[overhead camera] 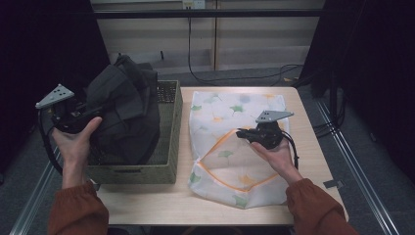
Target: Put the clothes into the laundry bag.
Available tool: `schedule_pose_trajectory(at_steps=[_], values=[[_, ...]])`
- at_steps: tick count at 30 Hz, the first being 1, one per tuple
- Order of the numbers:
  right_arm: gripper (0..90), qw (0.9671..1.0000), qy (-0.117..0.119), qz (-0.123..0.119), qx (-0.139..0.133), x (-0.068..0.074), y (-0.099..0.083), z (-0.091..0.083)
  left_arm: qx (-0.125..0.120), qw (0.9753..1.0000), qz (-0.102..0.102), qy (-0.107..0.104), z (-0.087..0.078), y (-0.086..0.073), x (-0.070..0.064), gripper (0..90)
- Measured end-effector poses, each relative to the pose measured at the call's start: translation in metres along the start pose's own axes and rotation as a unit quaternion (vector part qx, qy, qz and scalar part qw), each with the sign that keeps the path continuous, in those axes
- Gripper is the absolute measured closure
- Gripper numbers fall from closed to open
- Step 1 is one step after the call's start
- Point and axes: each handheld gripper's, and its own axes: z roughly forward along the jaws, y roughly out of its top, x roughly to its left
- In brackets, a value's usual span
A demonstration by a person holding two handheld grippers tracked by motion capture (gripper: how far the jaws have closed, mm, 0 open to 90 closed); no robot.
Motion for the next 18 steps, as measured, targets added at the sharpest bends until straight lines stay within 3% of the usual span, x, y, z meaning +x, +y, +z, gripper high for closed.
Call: schedule_pose_trajectory(at_steps=[7,10,11,18], values=[[89.7,1.0000,0.001,0.002,0.001,0.000,0.000,0.000,-0.017,0.9998,0.008,0.002,-0.010,0.016,-0.006,69.5],[89.7,1.0000,0.001,0.002,0.001,0.000,0.000,0.000,-0.028,0.9995,0.010,-0.008,-0.013,0.021,-0.008,69.6],[89.7,1.0000,0.001,0.002,0.001,0.000,0.000,0.000,-0.027,0.9994,0.020,-0.012,-0.016,0.025,-0.012,69.6],[89.7,1.0000,0.001,0.000,0.002,0.000,-0.001,0.001,-0.052,0.9981,0.022,-0.023,-0.022,0.039,-0.021,69.4]])
